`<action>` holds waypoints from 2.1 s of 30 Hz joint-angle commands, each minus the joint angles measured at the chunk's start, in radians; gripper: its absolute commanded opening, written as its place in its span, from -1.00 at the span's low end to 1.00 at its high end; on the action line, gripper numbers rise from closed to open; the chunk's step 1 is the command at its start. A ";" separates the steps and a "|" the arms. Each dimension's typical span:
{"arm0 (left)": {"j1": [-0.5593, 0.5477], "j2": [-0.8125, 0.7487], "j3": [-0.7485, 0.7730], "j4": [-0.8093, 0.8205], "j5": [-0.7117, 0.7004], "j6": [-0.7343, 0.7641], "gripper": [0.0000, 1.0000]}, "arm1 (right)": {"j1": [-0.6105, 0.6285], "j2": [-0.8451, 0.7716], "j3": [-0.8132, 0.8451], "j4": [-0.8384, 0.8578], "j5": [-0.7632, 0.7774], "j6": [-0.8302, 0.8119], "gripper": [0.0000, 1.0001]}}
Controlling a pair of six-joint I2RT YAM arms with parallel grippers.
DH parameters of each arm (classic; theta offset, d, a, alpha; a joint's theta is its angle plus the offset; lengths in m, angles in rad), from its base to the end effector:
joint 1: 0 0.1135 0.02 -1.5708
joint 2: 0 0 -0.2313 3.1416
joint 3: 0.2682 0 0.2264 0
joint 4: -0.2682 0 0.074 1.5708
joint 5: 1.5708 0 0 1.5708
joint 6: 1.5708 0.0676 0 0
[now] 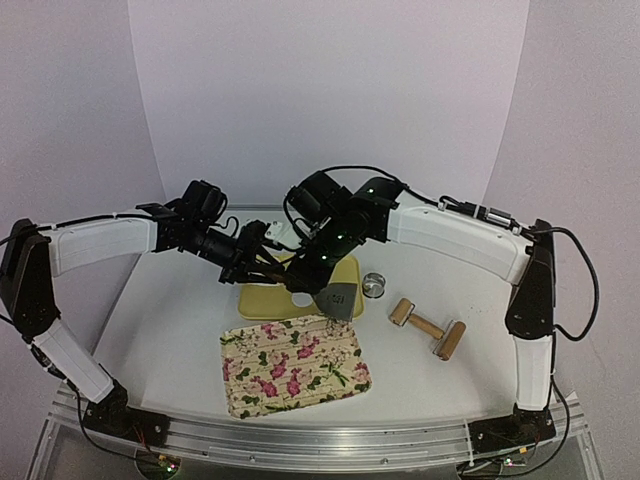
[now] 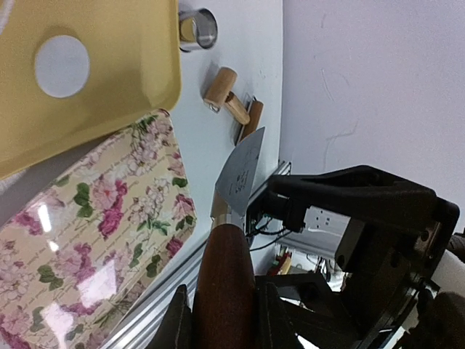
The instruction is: Roll out the dumpling wrappers from the dough
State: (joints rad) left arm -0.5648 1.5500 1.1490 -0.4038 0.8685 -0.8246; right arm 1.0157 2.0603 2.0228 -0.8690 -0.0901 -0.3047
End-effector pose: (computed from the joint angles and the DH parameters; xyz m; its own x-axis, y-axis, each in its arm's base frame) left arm 0.2437 -0.2155 0.2300 -0.9954 0.0692 -0.0667 0.0912 0.4614 -0.8825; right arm 0.2248 0.3740 0.2581 -0.1331 -0.7816 -0.6094 -0.9598 0.2550 -0.1174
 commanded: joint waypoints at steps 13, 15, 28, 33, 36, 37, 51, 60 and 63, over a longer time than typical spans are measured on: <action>0.134 -0.201 -0.119 0.072 -0.347 -0.081 -1.00 | -0.096 -0.271 -0.400 0.121 0.222 0.747 0.35; 0.147 -0.210 -0.131 0.057 -0.358 -0.082 -1.00 | -0.098 -0.281 -0.480 0.132 0.198 0.809 0.29; 0.161 -0.224 -0.139 0.032 -0.343 -0.072 -1.00 | -0.097 -0.075 -0.573 0.229 0.103 0.891 0.02; 0.161 -0.229 -0.141 0.022 -0.324 -0.069 -1.00 | -0.098 -0.053 -0.601 0.235 0.108 0.914 -0.09; 0.161 -0.235 -0.141 0.011 -0.327 -0.066 -1.00 | -0.098 -0.045 -0.632 0.262 0.085 0.913 -0.32; 0.162 -0.235 -0.141 0.007 -0.327 -0.064 -1.00 | -0.097 -0.039 -0.634 0.267 0.063 0.912 -0.45; 0.163 -0.226 -0.122 -0.055 -0.359 -0.013 -1.00 | -0.053 -0.197 -0.796 0.275 0.013 1.052 -1.00; 0.165 -0.205 -0.113 -0.106 -0.408 0.039 -1.00 | -0.034 -0.239 -0.838 0.160 0.115 1.195 -0.54; 0.166 -0.184 -0.102 -0.138 -0.460 0.084 -1.00 | -0.037 -0.265 -0.833 0.157 0.128 1.183 0.01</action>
State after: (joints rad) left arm -0.4046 1.3548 1.0058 -0.5126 0.4717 -0.8131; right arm 0.9799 1.8646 1.1924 -0.6306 -0.0427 0.8592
